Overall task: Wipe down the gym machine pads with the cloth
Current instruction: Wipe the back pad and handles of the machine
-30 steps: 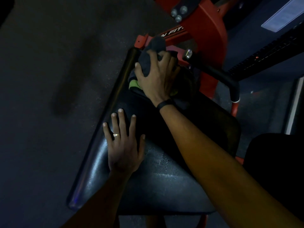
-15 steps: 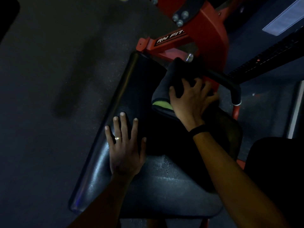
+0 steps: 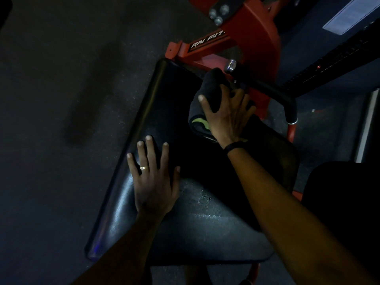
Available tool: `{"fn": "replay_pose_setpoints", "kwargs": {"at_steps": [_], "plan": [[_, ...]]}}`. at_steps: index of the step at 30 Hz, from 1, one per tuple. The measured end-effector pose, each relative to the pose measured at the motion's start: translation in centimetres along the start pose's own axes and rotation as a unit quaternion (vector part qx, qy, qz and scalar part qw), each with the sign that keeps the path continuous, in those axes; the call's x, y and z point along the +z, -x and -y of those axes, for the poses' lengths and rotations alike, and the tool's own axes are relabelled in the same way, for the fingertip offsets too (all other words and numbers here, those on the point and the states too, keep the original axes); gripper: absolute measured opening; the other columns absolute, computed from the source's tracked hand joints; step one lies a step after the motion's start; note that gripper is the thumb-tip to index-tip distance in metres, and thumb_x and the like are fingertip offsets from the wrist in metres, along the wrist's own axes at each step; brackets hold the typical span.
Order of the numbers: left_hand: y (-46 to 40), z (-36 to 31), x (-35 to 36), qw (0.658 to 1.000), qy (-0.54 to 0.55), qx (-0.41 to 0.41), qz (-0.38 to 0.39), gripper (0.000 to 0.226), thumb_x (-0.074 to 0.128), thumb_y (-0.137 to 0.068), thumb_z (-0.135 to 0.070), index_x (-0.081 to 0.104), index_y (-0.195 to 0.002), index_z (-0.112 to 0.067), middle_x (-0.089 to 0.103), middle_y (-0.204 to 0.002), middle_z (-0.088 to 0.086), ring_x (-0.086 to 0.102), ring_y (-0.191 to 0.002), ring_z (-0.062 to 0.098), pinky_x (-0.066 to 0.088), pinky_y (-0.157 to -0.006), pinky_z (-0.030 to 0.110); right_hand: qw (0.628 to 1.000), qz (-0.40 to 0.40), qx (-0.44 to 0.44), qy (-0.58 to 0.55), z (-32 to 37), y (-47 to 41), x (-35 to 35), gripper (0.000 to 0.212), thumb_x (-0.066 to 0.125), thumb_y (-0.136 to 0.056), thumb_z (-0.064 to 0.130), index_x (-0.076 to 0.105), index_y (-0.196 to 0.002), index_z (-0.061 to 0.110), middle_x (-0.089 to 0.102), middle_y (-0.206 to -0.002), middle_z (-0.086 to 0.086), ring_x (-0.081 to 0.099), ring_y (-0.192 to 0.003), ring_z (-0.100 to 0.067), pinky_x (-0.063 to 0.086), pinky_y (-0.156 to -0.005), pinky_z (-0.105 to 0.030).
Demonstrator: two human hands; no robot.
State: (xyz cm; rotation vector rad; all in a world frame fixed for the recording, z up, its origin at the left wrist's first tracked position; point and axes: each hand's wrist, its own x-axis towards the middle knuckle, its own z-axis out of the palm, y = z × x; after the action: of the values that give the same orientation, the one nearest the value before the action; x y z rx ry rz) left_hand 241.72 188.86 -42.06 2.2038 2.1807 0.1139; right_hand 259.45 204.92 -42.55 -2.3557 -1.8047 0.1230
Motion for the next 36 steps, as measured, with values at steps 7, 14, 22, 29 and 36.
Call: {"fn": "replay_pose_setpoints", "kwargs": {"at_steps": [7,14,22,29,36], "plan": [[-0.1,-0.1,-0.1,1.0,0.002,-0.004,0.009,0.063,0.036,-0.101,-0.046,0.037,-0.152,-0.01,0.015,-0.164,0.024,0.015,-0.152,0.041,0.012,-0.12,0.063,0.997,-0.049,-0.013,-0.05,-0.3,1.7,0.4,0.051,0.048,-0.096,0.059,0.067,-0.11,0.014,0.06,-0.099,-0.013,0.059,-0.09,-0.035,0.044,-0.078,-0.045],[-0.1,-0.1,-0.1,1.0,0.003,-0.009,0.01,0.062,0.037,-0.1,-0.043,0.037,-0.152,-0.009,0.015,-0.164,0.024,0.015,-0.152,0.041,0.011,-0.12,0.063,0.998,-0.051,-0.004,-0.043,-8.1,18.4,0.4,0.043,0.058,-0.096,0.053,0.071,-0.106,0.013,0.059,-0.093,-0.013,0.057,-0.084,-0.034,0.044,-0.072,-0.046],[0.1,-0.2,-0.1,0.999,0.011,-0.012,0.034,0.066,0.028,-0.101,-0.048,0.026,-0.156,-0.012,0.006,-0.166,0.022,0.004,-0.154,0.037,0.005,-0.122,0.061,0.93,-0.076,0.359,-0.016,-13.8,5.2,0.8,0.06,0.036,-0.098,0.059,0.053,-0.136,0.016,0.051,-0.137,-0.021,0.048,-0.127,-0.04,0.031,-0.104,-0.049],[0.1,-0.4,-0.4,0.999,0.012,-0.021,0.029,0.065,0.039,-0.099,-0.042,0.031,-0.154,-0.009,0.009,-0.165,0.023,0.008,-0.153,0.039,0.008,-0.121,0.062,0.991,-0.087,0.076,-0.064,-7.3,18.8,0.0,0.04,0.056,-0.097,0.049,0.073,-0.111,0.016,0.062,-0.099,-0.013,0.056,-0.091,-0.031,0.045,-0.08,-0.044],[0.1,-0.3,-0.3,1.0,-0.007,-0.008,0.026,0.063,0.038,-0.102,-0.042,0.03,-0.155,-0.008,0.01,-0.164,0.026,0.009,-0.152,0.042,0.009,-0.12,0.062,0.916,-0.108,0.383,0.04,-14.7,16.2,1.4,0.048,0.042,-0.102,0.055,0.062,-0.129,0.02,0.059,-0.122,-0.021,0.057,-0.112,-0.042,0.044,-0.093,-0.053]]}}
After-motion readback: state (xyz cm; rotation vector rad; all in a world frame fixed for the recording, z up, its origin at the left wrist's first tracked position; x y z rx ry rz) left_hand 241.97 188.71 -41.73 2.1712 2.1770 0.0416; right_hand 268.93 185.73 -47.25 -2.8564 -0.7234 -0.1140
